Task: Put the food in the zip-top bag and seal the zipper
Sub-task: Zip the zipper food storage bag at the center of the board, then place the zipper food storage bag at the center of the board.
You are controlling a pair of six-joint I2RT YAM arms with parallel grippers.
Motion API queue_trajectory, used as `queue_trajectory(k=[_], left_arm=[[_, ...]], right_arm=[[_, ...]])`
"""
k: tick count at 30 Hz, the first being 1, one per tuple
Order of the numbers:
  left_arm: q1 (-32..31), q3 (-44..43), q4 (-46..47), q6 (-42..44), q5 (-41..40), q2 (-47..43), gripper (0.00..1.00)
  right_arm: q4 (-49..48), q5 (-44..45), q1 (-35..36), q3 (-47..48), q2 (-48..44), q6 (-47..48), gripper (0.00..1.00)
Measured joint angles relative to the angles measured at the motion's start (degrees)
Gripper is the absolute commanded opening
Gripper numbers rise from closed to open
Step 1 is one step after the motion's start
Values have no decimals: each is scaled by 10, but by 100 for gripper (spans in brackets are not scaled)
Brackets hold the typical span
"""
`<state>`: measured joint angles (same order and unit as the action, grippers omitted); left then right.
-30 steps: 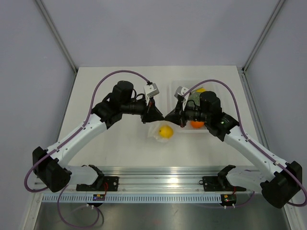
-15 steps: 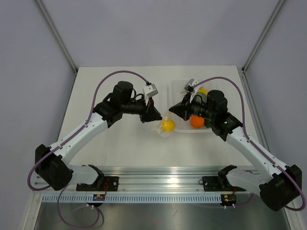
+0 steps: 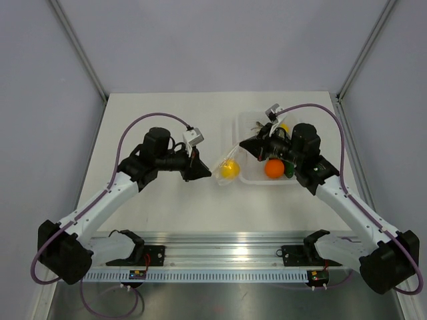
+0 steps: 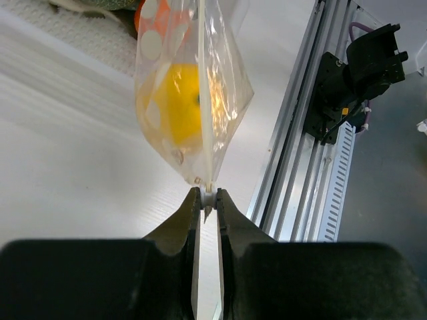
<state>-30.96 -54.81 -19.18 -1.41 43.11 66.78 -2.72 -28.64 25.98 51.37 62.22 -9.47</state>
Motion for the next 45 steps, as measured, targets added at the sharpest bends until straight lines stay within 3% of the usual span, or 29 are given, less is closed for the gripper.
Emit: queue_trajectory(k=[12,23,24,25,26,31,37,39,40,41,42,43,45], left_arm=[[30,43,7,-12,-25,-51,0],[56,43,-45,-10,-77,-77,0],[61,43,-52,-11,-86,-78,0],[66,43,-55,-12,-94,-80,0],[70,43,-59,-15,-106,-82,0],[82,39,-74,-36,-197,-90,0],[84,-29,-74,-45,-307,-57,0],[85,-37,-65,-45,-332,-55,0],[85,-38,-63,-45,-340,-55,3],[85,-38,-63,-44,-346,-55,16],[85,-38,-65,-43,-350,-53,38],[85,-38,-66,-38,-351,-50,70],[85,-38,-68,-41,-348,-37,82]], right_arm=[[-23,-16,0,-1,24,-25,0],[-62,-79,0,8,89,-43,0],[-70,-91,0,14,105,-47,5],[-76,-102,1,22,122,-50,45],[-81,-108,3,33,141,-56,58],[-53,-107,32,144,233,-40,83],[-30,-32,47,213,257,-25,88],[-23,1,47,213,254,-22,96],[-19,19,47,210,252,-21,99],[-16,36,47,205,246,-21,100],[-9,56,47,198,239,-21,99],[-4,75,47,188,230,-23,100],[7,118,46,169,210,-43,99]])
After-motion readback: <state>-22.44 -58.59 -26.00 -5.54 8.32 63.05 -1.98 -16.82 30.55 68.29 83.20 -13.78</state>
